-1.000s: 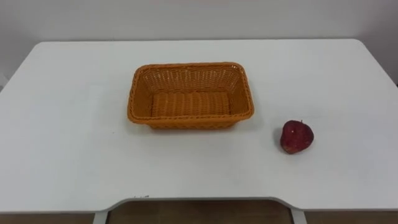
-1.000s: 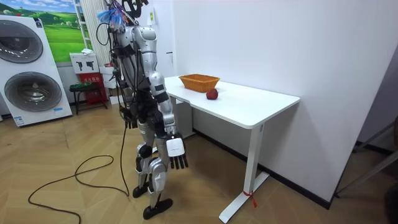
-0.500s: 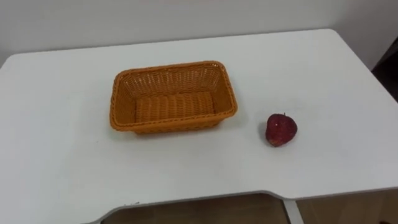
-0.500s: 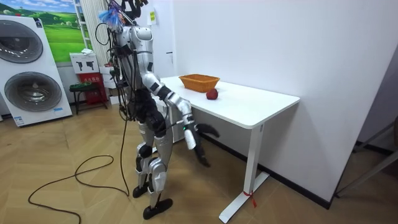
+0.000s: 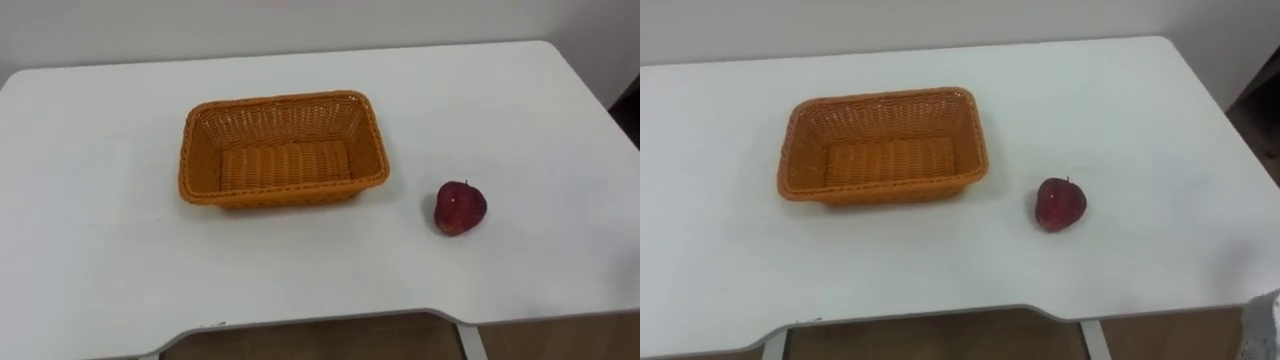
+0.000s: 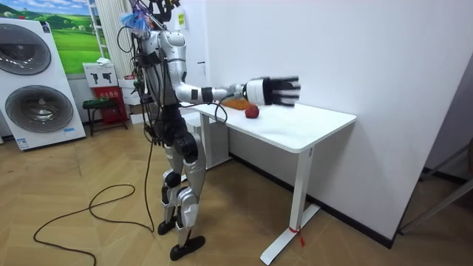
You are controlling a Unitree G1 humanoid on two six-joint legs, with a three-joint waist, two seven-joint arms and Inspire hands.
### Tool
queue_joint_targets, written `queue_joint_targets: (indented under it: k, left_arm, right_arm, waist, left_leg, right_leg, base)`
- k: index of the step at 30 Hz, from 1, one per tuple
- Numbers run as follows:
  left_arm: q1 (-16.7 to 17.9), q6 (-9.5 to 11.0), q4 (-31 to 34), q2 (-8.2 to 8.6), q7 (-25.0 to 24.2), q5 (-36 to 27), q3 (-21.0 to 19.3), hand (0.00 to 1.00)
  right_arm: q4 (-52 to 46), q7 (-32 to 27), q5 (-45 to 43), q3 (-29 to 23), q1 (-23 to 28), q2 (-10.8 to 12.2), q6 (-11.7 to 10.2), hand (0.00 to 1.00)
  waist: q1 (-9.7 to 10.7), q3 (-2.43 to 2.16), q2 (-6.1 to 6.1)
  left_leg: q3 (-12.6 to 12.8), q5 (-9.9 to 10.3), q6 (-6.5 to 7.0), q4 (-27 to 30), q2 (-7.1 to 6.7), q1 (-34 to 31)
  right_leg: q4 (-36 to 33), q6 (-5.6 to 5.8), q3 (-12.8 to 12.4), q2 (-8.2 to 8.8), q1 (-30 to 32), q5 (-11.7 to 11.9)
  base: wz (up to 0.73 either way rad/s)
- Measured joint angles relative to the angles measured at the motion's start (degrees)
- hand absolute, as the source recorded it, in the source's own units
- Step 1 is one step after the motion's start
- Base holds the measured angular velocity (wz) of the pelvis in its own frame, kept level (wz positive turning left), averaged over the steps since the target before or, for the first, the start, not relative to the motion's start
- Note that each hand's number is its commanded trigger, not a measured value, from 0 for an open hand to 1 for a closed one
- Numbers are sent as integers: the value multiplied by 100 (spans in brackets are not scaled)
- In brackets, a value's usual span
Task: Pick and place apple
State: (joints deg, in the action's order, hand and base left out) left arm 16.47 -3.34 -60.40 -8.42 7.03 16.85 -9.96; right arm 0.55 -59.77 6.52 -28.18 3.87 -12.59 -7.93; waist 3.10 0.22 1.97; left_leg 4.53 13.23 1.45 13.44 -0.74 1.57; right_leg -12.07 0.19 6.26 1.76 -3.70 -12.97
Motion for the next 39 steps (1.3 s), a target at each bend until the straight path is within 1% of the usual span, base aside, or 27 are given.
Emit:
queue_joint_targets:
  k: [2,3,5,6,8,10,13,16,20,21,26,29,31,34,38,39]
  left_arm:
    - [-35,63,-75,-1,-3,-3,137,0]
    - [-34,103,-113,-4,-9,2,188,0]
    - [-36,109,-150,-4,-52,-2,204,0]
    - [-39,118,-146,-8,-100,-22,222,0]
    - [-35,129,-147,-8,-155,-39,245,0]
    - [-31,133,-147,-11,-174,-38,285,0]
    - [-38,155,-151,-25,-219,-37,356,0]
    - [-42,156,-150,-41,-279,-37,444,0]
    - [-44,175,-150,-53,-366,-40,450,0]
    - [-45,182,-150,-56,-383,-44,450,0]
    - [-47,256,-147,-58,-383,-42,461,0]
    - [-48,255,-145,-57,-383,-41,463,0]
    - [-53,253,-154,-57,-387,-41,464,0]
    - [-55,245,-170,-57,-415,-41,467,0]
    - [-74,213,-179,-58,-424,-41,515,0]
    - [-88,207,-179,-58,-425,-39,570,0]
  right_arm:
    - [-281,79,-385,187,8,-1,-24,0]
    - [-452,176,-474,338,10,-2,-56,0]
    - [-603,390,-479,568,14,-5,-86,0]
    - [-626,583,-478,700,14,-31,-87,0]
    - [-627,935,-475,940,14,-80,-87,0]
    - [-626,1441,-468,1252,15,-83,-86,0]
    - [-624,1950,-467,1583,15,-85,-84,0]
    - [-621,2331,-467,1828,15,-84,-84,0]
    - [-620,2728,-471,1962,15,-86,-82,0]
    - [-619,2847,-474,2016,15,-96,-81,0]
    - [-620,3322,-482,2377,68,-108,-80,0]
    - [-619,3546,-496,2562,88,-108,-79,0]
    - [-560,3664,-678,2695,101,-108,-80,0]
    - [-344,3891,-946,2804,213,-107,-78,0]
    - [-79,4109,-952,2907,333,-102,-51,0]
    - [-71,4183,-952,2914,373,-101,-10,0]
  waist:
    - [-57,-5,-19]
    - [-100,-7,-25]
    - [-153,-12,-20]
    - [-181,-24,-31]
    - [-199,-18,-19]
    - [-203,-16,-15]
    - [-213,-17,-20]
    - [-232,-19,-26]
    - [-278,-19,-27]
    - [-333,-13,-38]
    - [-362,-11,-35]
    - [-368,-12,-30]
    - [-376,-11,-30]
    - [-383,-11,-28]
    - [-368,-11,-29]
    - [-367,-10,-31]
  left_leg:
    - [1,0,0,6,0,-44]
    - [1,0,0,4,1,-56]
    - [5,0,0,4,5,-40]
    - [7,0,0,5,5,-39]
    - [7,0,0,-4,4,-36]
    - [4,0,0,-8,7,-49]
    - [0,0,0,-1,6,-83]
    - [-1,0,0,7,6,-84]
    - [-2,0,0,2,4,-78]
    - [-2,0,0,2,7,-60]
    - [-1,0,0,-5,10,-8]
    - [-1,0,0,-5,8,-1]
    - [-5,0,0,-1,9,-1]
    - [-11,0,1,3,8,-1]
    - [-13,-1,3,7,8,-25]
    - [-21,-1,3,7,7,-31]
  right_leg:
    - [-44,0,-8,2,70,0]
    - [-50,0,-9,2,79,0]
    - [-51,0,-15,2,76,0]
    - [-52,0,-10,3,72,0]
    - [-53,0,-11,5,73,0]
    - [-54,0,0,5,67,0]
    - [-51,-1,16,5,69,1]
    - [-41,-2,14,7,70,3]
    - [33,-5,32,11,32,16]
    - [52,-5,35,8,6,29]
    - [50,-6,29,6,-46,29]
    - [48,-5,24,5,-49,35]
    - [46,-6,27,6,-52,42]
    - [44,-4,34,6,-59,55]
    - [32,-3,36,10,-32,58]
    - [33,-3,36,10,-28,58]
  base:
    - [0]
    - [0]
    - [0]
    - [0]
    - [0]
    - [0]
    - [0]
    - [0]
    - [0]
    - [0]
    - [0]
    - [0]
    - [0]
    - [0]
    - [0]
    - [0]
